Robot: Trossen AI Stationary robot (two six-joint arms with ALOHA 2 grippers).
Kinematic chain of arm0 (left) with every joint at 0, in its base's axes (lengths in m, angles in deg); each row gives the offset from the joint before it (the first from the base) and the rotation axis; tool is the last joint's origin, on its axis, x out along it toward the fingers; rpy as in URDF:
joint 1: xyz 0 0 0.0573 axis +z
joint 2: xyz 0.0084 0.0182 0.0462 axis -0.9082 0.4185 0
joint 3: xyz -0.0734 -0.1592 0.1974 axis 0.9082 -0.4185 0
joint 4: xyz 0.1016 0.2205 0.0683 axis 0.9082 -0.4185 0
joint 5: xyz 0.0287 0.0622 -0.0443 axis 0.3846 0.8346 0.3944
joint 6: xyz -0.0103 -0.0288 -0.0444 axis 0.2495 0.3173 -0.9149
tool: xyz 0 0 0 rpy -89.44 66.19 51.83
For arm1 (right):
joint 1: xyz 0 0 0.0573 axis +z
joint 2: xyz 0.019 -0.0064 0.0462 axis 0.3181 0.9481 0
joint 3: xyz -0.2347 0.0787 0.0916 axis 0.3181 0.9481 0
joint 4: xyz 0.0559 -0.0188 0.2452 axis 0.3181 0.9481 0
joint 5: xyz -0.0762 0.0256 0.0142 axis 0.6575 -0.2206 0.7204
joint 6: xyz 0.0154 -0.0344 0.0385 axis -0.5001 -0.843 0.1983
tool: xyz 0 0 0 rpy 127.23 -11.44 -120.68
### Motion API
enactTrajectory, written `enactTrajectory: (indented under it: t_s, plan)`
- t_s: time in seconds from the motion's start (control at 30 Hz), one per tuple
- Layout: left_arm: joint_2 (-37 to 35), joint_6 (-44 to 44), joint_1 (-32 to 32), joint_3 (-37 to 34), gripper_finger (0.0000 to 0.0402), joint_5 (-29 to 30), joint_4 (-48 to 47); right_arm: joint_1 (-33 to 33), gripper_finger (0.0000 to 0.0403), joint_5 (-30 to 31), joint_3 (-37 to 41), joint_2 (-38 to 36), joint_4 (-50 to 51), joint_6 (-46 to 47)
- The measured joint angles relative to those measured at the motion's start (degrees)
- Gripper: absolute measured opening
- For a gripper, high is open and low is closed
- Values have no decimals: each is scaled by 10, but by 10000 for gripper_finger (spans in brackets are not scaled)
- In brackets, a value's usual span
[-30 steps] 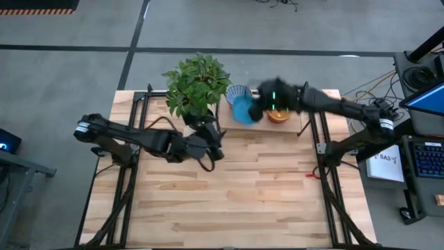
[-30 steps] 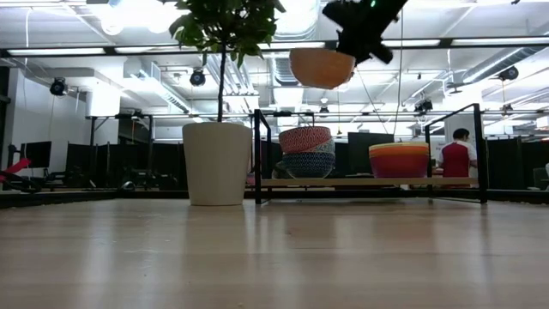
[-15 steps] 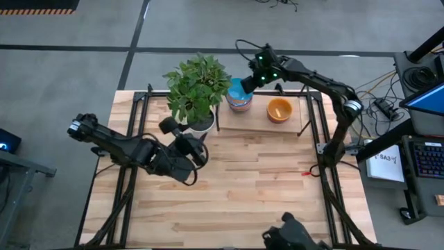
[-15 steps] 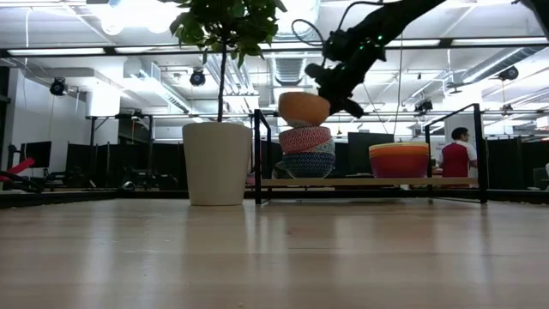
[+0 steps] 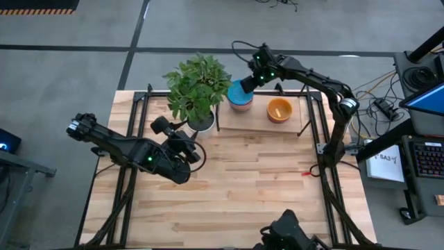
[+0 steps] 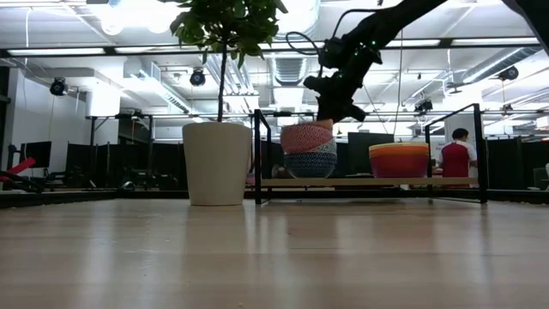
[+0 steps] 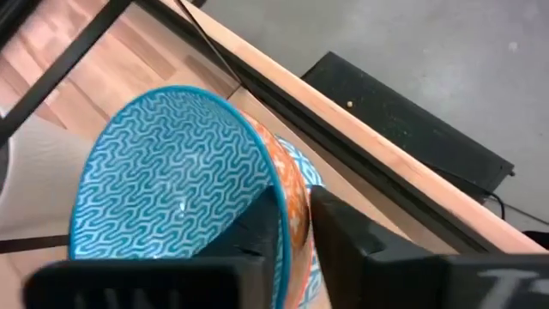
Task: Place and stack bowls onto a shelf
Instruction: Stack the blue patterned bowl on the dark blue patterned bowl on the shelf, then return to Home Position
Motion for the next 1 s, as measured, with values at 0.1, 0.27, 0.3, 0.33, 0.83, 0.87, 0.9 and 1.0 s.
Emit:
enactTrajectory:
  t_s: [0.1, 0.27, 0.3, 0.33, 0.83, 0.87, 0.9, 1.0]
  plan:
    - [0, 0, 0, 0, 219, -1, -8, 0, 91, 0, 0, 0, -2, 0]
    - [-6, 3, -7, 0, 219, -28, -134, -1, 137, -1, 1, -17, 15, -4]
    - [-13, -13, -10, 0, 218, -33, -169, -1, 142, 0, 1, -25, 24, -8]
    - [-23, -32, -15, -1, 217, -35, -198, -1, 146, 0, 1, -34, 32, -15]
    - [-355, 432, -62, -439, 128, -462, 607, 122, 130, -154, 365, -356, -209, -101]
    - [-369, 494, -47, -477, 118, -548, 689, 141, 130, -162, 402, -382, -253, -99]
    - [-384, 537, -30, -510, 108, -614, 737, 158, 130, -162, 436, -407, -292, -97]
    - [-427, 561, 37, -574, 80, -666, 787, 198, 129, -158, 523, -476, -384, -112]
